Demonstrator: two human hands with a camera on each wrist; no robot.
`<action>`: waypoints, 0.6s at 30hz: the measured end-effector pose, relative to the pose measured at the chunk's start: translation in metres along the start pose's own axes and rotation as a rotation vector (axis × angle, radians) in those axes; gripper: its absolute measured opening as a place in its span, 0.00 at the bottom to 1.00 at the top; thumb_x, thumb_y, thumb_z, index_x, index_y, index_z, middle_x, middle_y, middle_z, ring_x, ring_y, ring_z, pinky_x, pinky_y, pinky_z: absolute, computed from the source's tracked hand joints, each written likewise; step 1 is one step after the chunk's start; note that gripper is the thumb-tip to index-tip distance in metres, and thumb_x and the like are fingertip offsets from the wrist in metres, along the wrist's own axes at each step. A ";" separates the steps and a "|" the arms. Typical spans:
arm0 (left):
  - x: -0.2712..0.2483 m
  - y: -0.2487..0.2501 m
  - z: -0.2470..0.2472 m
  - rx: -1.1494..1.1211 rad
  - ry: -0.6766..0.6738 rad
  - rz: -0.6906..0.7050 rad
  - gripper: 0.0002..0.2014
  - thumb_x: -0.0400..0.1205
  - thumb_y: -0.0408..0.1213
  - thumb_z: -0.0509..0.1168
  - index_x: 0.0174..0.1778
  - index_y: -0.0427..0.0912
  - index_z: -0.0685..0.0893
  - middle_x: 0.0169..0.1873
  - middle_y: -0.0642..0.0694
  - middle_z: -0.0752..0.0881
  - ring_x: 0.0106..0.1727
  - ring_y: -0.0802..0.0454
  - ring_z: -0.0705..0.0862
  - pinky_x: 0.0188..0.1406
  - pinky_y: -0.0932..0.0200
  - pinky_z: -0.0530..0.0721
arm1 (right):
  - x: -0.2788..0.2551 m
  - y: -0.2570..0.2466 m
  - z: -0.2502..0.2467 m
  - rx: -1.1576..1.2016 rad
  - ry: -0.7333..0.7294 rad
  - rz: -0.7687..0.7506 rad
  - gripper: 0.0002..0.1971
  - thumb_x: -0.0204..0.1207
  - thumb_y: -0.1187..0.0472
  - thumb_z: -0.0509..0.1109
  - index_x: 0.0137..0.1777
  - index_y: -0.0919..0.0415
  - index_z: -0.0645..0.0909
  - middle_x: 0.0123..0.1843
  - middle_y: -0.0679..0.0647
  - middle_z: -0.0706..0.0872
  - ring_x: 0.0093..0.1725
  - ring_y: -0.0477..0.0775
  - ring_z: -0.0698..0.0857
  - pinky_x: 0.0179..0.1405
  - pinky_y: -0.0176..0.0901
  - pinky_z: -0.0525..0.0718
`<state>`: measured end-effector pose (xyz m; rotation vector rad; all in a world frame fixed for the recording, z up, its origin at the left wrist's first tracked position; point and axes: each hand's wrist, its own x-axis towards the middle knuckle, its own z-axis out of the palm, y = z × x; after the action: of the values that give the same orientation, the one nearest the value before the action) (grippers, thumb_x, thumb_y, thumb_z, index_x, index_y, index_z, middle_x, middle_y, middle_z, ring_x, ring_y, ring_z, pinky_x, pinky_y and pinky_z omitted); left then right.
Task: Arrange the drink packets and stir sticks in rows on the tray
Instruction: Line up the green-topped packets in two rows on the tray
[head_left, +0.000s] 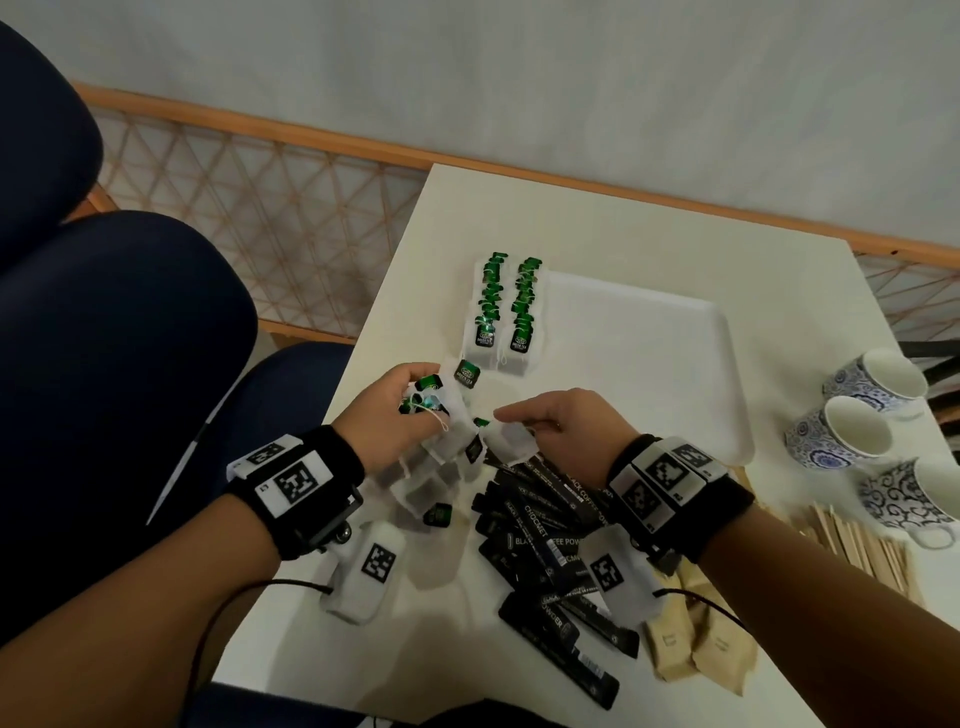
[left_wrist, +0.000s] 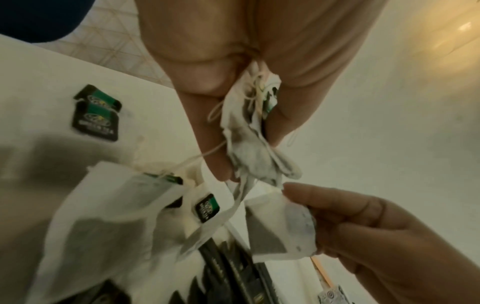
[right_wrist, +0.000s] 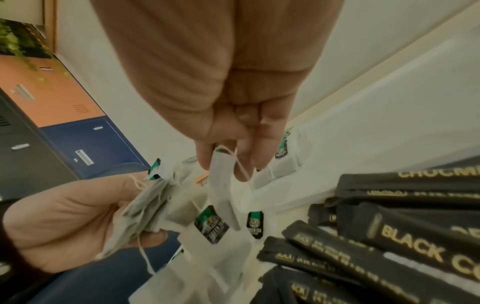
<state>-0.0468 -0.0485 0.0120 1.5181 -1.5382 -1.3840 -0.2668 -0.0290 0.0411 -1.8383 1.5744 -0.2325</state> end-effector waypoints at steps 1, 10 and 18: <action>0.001 0.004 -0.002 -0.022 -0.008 0.005 0.18 0.78 0.30 0.70 0.60 0.53 0.80 0.52 0.57 0.85 0.51 0.60 0.83 0.49 0.73 0.78 | 0.002 0.000 -0.002 -0.010 0.008 0.001 0.24 0.76 0.71 0.58 0.62 0.46 0.85 0.63 0.48 0.87 0.56 0.47 0.85 0.55 0.30 0.78; 0.012 0.017 -0.013 -0.191 -0.090 -0.013 0.09 0.69 0.34 0.72 0.45 0.47 0.88 0.38 0.49 0.89 0.39 0.56 0.85 0.41 0.65 0.82 | 0.020 0.007 -0.022 -0.078 -0.008 -0.021 0.09 0.78 0.56 0.70 0.53 0.48 0.89 0.50 0.46 0.88 0.48 0.43 0.84 0.54 0.35 0.79; 0.027 0.005 -0.018 -0.225 -0.104 -0.065 0.11 0.79 0.23 0.65 0.43 0.44 0.88 0.33 0.53 0.89 0.35 0.59 0.86 0.37 0.67 0.82 | 0.056 0.017 -0.027 -0.130 -0.003 0.023 0.09 0.79 0.56 0.68 0.53 0.48 0.89 0.50 0.45 0.89 0.49 0.45 0.83 0.51 0.39 0.81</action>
<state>-0.0370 -0.0801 0.0148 1.3885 -1.3496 -1.6364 -0.2811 -0.0918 0.0338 -1.9165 1.6416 -0.1183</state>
